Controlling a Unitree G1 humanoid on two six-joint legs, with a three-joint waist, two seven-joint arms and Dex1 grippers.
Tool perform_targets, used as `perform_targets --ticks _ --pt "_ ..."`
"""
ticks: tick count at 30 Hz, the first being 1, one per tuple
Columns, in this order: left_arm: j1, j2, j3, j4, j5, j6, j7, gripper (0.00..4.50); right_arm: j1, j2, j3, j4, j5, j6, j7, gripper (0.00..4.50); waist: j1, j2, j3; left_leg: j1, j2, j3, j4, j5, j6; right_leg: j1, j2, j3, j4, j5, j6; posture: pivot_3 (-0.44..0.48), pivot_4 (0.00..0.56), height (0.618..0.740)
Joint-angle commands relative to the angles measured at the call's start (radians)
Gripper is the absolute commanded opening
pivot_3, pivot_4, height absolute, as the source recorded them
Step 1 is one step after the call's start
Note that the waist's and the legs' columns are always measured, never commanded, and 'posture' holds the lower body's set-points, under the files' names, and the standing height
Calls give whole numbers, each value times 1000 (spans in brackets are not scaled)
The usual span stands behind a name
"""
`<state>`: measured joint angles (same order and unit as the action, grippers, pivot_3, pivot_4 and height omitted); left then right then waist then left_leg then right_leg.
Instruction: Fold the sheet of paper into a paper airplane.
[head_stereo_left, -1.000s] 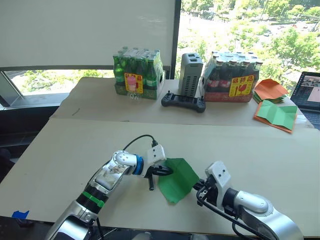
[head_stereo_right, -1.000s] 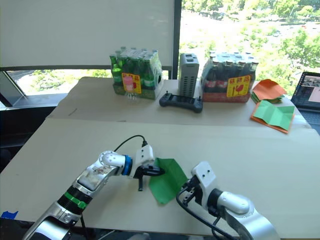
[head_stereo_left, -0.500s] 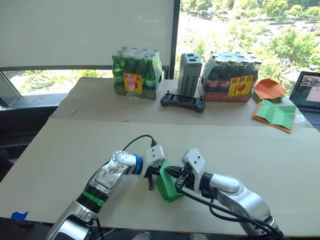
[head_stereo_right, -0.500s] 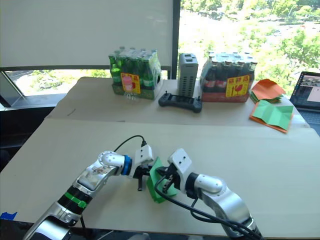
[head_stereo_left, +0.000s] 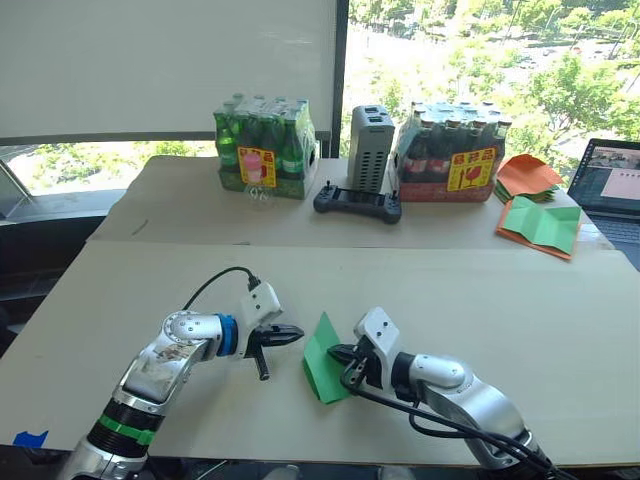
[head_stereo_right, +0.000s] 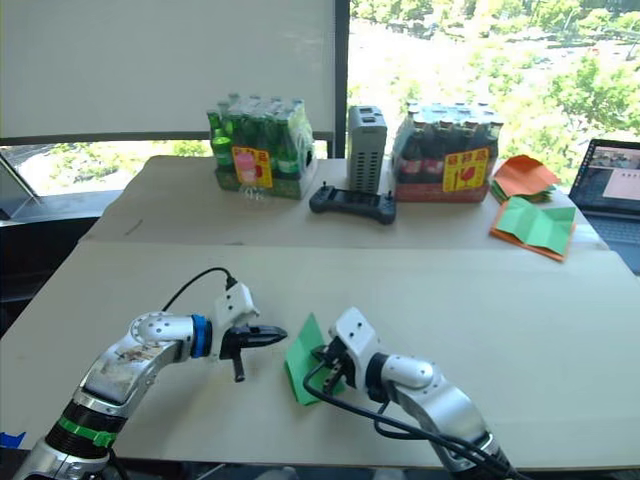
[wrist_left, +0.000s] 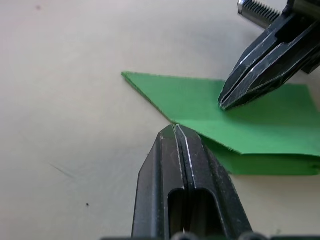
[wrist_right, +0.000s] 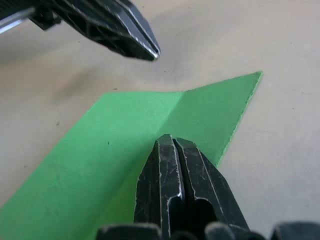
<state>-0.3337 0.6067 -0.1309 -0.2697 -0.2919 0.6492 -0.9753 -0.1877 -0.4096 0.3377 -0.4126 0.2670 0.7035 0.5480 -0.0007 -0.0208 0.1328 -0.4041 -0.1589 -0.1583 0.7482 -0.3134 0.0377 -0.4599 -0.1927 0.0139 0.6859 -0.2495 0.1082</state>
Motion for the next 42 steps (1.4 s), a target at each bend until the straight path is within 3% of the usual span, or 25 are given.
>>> perform_targets --ticks 1,4,14,29,34,42 --pt "8 -9 69 -59 -128 45 -28 39 -10 8 -2 -3 -6 -22 8 0 1 0 0 0 0 0 0 0 0 0 0 0 0 0 0 0 150 675" --pt "22 -13 32 -72 -152 53 -41 39 -14 13 -2 -2 -12 -19 11 0 0 0 0 0 0 0 0 0 0 0 0 0 0 0 0 0 150 675" --pt "57 10 -136 45 6 -105 -29 39 -23 -25 -37 -45 -4 6 30 0 6 0 0 0 0 0 0 0 0 0 0 0 0 0 0 0 150 675" --pt "-13 60 -211 158 129 -251 -97 39 9 -53 -81 -73 24 46 43 0 12 0 0 0 0 0 0 0 0 0 0 0 0 0 0 0 150 675" --pt "-12 56 -243 152 149 -272 -117 39 75 -191 -86 -136 41 50 138 0 13 0 0 0 0 0 0 0 1 1 -1 0 -1 0 0 0 150 675" --pt "-41 35 -246 178 171 -286 -112 39 79 -207 -103 -129 46 47 137 0 15 0 0 1 0 0 0 0 1 3 -1 0 -2 0 0 0 150 675"
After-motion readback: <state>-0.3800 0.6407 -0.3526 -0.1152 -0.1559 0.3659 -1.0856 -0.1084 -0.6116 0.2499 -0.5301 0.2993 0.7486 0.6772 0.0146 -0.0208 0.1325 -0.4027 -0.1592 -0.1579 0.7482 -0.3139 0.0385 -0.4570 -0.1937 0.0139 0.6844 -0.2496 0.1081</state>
